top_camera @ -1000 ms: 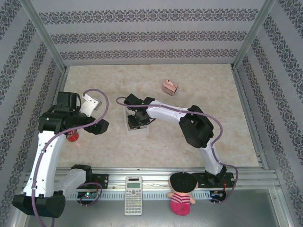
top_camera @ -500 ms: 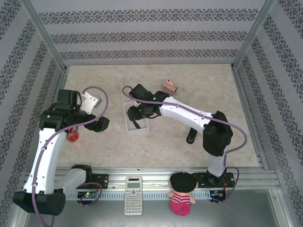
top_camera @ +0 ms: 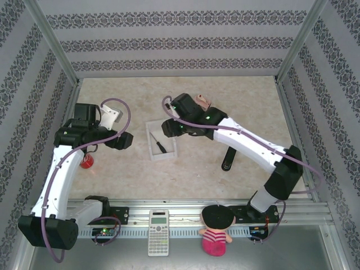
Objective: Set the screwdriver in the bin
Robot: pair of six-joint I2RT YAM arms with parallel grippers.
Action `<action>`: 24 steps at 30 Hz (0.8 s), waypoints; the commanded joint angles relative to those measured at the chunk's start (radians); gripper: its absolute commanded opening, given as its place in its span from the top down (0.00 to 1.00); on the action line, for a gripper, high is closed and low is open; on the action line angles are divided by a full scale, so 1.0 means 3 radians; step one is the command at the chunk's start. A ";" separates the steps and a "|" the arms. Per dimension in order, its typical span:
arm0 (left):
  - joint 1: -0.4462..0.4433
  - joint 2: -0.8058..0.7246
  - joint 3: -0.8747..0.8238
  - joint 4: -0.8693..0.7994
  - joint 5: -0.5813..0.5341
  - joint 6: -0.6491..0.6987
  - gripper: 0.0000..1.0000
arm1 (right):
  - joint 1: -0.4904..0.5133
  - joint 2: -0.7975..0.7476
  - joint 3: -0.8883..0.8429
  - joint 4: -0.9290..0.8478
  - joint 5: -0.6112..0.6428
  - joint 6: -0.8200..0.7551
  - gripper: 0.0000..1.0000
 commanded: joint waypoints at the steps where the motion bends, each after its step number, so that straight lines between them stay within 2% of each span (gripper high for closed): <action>1: -0.0028 0.0023 -0.0137 0.0439 -0.0039 -0.0174 0.01 | -0.0266 -0.0356 -0.0372 0.0103 0.0085 0.0055 0.48; 5: -0.0028 0.0225 -0.0177 0.0596 0.0132 -0.0258 0.01 | -0.0794 -0.0872 -0.1100 0.0754 -0.0276 0.0297 0.46; 8: -0.0028 0.0364 -0.0203 0.0713 0.0216 -0.0352 0.01 | -0.1176 -0.1111 -0.1438 0.1014 -0.0411 0.0403 0.40; 11: -0.0028 0.0427 -0.0338 0.0989 0.0217 -0.0444 0.01 | -0.1427 -0.1170 -0.1519 0.1030 -0.0481 0.0191 0.40; 15: -0.0028 0.0333 -0.0631 0.1519 0.0393 -0.0347 0.01 | -0.1647 -0.1188 -0.1595 0.1090 -0.0398 -0.0048 0.39; 17: -0.0028 0.0305 -0.0732 0.1789 0.0225 -0.0467 0.01 | -0.1749 -0.1236 -0.1659 0.1155 -0.0138 -0.0177 0.36; 20: -0.0028 0.0291 -0.0990 0.2403 -0.0408 -0.0794 0.01 | -0.1905 -0.1438 -0.2018 0.1697 0.0178 -0.0314 0.35; 24: -0.0021 0.0386 -0.1279 0.3063 -0.0913 -0.0947 0.01 | -0.2263 -0.1624 -0.2438 0.2265 0.0198 -0.0268 0.34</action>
